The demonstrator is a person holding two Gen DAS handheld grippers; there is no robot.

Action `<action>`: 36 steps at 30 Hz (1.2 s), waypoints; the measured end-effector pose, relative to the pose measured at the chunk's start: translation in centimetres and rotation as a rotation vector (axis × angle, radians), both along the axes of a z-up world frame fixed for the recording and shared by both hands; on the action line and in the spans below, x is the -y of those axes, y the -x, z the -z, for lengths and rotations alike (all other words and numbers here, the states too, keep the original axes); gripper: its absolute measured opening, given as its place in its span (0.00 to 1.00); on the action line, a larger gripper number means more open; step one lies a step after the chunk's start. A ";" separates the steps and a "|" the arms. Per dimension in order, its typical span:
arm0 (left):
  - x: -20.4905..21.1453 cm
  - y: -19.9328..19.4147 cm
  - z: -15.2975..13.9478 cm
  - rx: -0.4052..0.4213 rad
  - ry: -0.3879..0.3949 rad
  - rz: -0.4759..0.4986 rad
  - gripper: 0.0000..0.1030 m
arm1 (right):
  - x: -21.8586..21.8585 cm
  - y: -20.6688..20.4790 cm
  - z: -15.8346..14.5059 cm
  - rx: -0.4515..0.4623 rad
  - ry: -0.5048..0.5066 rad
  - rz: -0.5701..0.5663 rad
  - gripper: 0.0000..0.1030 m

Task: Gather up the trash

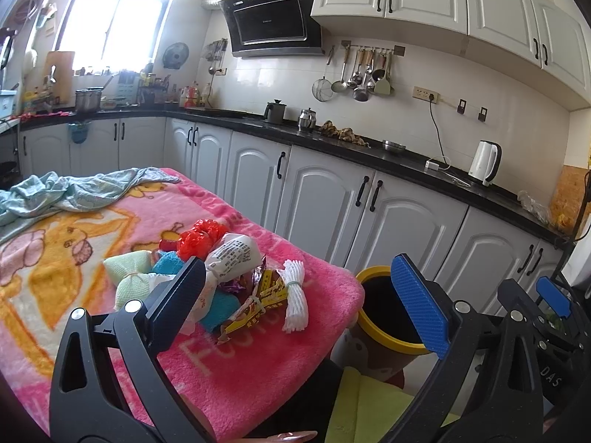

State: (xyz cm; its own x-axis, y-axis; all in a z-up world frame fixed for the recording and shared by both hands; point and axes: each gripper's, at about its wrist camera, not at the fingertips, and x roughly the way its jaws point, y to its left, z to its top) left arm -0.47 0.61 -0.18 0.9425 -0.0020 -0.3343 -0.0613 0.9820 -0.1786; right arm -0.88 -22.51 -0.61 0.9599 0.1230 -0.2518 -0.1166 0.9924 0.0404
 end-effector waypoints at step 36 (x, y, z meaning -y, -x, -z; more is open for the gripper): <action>-12.2 -0.5 0.6 -0.064 0.166 -0.298 0.90 | -11.5 -6.8 -1.4 -0.084 0.107 -0.359 0.94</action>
State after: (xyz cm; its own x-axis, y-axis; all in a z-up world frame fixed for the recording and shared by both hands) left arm 0.05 12.86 -0.75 0.8869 0.2112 -0.4108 -0.3576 0.8769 -0.3211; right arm 5.93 -11.06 0.74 0.8360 0.4165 -0.3572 -0.4581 0.8881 -0.0367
